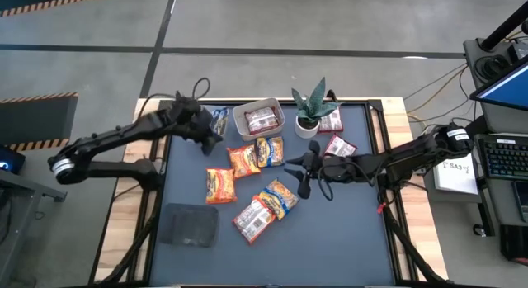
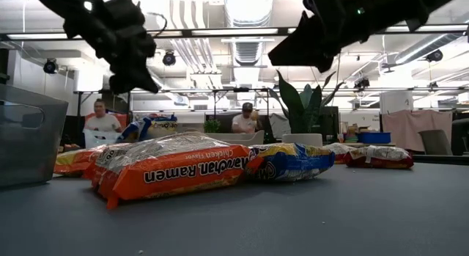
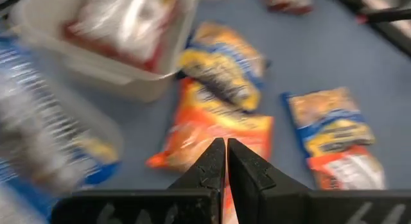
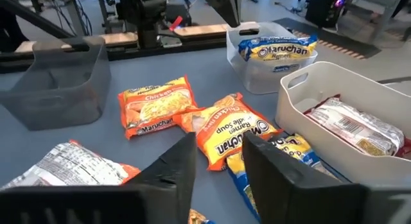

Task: Sort Maruchan noodles
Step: Put the red noodle pack into the gray bin

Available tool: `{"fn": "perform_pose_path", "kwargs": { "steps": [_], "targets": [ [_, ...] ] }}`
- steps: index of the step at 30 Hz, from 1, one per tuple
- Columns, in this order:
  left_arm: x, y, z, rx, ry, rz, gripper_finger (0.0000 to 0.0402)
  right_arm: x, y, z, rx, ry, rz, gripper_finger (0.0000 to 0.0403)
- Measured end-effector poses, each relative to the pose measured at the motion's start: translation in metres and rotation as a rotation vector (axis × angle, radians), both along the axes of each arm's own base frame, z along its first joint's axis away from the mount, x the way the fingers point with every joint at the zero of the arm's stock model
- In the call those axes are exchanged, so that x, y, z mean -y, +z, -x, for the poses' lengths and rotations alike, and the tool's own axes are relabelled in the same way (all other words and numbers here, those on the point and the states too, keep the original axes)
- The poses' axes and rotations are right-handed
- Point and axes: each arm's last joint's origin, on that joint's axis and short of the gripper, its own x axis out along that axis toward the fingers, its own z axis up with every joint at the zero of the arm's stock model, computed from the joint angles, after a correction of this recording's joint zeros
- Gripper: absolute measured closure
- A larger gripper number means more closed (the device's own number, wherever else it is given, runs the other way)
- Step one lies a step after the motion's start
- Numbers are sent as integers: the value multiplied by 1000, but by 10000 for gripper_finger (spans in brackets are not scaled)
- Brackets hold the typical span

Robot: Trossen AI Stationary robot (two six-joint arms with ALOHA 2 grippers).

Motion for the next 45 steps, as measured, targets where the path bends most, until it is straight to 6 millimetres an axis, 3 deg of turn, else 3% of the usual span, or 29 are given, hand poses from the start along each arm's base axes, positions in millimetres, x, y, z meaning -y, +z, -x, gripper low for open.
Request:
{"fn": "perform_pose_path", "kwargs": {
  "steps": [8,17,24,28,38,45],
  "targets": [
    [39,-1,-21,277,-145,-36,401,-1,20,-7,-151,-20,-29,365],
    [67,1,-38,475,-286,-67,402,14,6,13,-496,-222,-189,394],
    [68,-3,-50,515,-303,-79,402,54,-25,48,-739,-590,-330,394],
    [67,-10,-56,496,-302,-72,402,71,-41,65,-786,-768,-385,394],
    [64,-27,-69,448,-300,-55,402,73,-61,79,-802,-853,-425,394],
    [64,-30,-72,443,-301,-53,402,66,-66,64,-688,-675,-603,394]
  ]
}}
